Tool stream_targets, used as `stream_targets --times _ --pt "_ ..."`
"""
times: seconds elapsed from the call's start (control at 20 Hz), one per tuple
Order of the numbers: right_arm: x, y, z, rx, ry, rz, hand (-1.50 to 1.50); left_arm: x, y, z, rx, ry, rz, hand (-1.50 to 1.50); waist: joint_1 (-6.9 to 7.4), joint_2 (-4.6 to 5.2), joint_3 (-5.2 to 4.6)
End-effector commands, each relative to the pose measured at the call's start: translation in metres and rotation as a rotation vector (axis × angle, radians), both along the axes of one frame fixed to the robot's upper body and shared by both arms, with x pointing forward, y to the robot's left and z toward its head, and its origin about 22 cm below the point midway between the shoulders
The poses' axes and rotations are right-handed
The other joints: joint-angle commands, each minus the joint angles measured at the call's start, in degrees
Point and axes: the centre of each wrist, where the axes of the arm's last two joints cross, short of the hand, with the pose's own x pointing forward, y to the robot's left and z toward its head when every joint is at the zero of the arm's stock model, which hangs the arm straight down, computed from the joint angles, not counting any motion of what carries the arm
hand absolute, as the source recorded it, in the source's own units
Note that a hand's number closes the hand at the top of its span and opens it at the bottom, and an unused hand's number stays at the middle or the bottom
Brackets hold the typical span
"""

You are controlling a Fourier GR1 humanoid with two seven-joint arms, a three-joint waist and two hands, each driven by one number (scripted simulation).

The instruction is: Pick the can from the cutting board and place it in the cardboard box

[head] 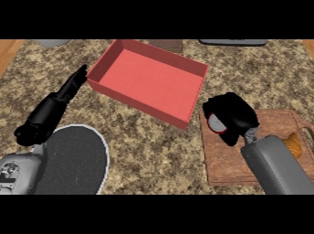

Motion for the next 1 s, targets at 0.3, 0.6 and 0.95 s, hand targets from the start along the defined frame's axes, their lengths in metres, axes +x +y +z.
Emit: stream_targets --times 0.3,0.6,0.95 --pt "-0.034 0.17 0.052 0.132 -0.13 0.355 1.5 0.013 -0.033 0.01 0.006 -0.013 -0.134 0.0 9.02 1.08 0.16" --pt "-0.043 0.211 0.1 0.213 -0.262 0.335 1.5 0.016 -0.046 0.004 0.003 -0.015 -0.132 0.0 7.22 0.68 -0.02" --pt "-0.028 0.218 0.137 0.507 -0.326 -0.027 1.5 0.019 -0.031 0.003 0.01 -0.004 -0.088 0.0 5.31 0.57 -0.03"
